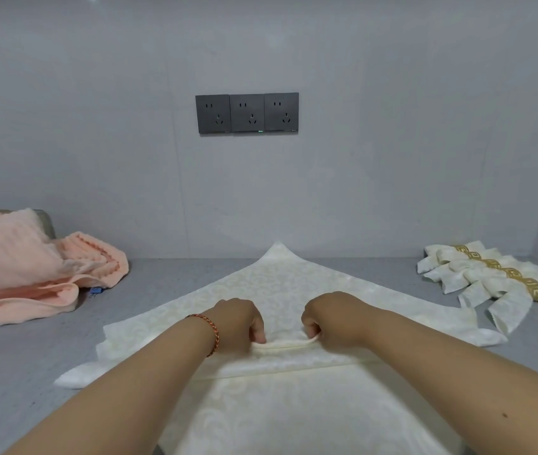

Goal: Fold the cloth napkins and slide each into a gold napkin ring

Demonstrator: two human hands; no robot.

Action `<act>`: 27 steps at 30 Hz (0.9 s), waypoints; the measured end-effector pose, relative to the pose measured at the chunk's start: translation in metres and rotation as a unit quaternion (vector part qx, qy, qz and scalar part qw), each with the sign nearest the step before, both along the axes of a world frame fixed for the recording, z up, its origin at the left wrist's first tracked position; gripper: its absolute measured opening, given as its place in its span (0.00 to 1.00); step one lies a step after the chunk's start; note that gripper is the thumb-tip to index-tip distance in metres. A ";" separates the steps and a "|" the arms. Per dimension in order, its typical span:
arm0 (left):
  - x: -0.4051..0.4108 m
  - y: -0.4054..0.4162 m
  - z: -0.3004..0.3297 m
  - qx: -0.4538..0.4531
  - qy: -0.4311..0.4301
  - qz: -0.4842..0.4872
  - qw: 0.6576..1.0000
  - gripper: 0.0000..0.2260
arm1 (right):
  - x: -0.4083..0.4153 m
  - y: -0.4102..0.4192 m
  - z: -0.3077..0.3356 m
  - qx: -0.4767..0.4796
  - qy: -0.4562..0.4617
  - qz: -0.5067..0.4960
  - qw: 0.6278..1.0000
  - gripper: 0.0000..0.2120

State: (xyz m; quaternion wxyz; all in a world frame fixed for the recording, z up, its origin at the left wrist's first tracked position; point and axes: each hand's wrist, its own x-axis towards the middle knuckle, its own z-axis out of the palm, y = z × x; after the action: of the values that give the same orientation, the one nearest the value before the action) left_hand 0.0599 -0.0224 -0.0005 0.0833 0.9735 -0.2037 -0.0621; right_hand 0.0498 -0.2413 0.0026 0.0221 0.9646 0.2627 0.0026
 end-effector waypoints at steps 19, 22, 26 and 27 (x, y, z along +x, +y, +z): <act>0.019 -0.004 0.019 0.090 0.094 0.032 0.991 0.14 | 0.017 -0.002 0.012 0.004 0.166 -0.112 0.980 0.10; 0.016 0.000 0.015 0.052 0.096 0.014 0.994 0.05 | 0.010 -0.001 0.008 0.014 0.152 -0.091 0.984 0.06; 0.001 0.000 0.008 -0.007 0.034 -0.006 0.999 0.10 | -0.004 -0.001 0.004 0.047 0.089 -0.061 0.993 0.08; -0.003 0.000 0.006 -0.012 0.009 -0.011 1.000 0.11 | -0.008 -0.002 0.003 0.046 0.077 -0.057 0.994 0.11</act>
State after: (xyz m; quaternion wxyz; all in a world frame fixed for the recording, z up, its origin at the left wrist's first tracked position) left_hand 0.0565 -0.0221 0.0060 0.0958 0.9695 -0.2148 -0.0694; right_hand 0.0422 -0.2428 0.0055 -0.0423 0.9753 0.2081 -0.0607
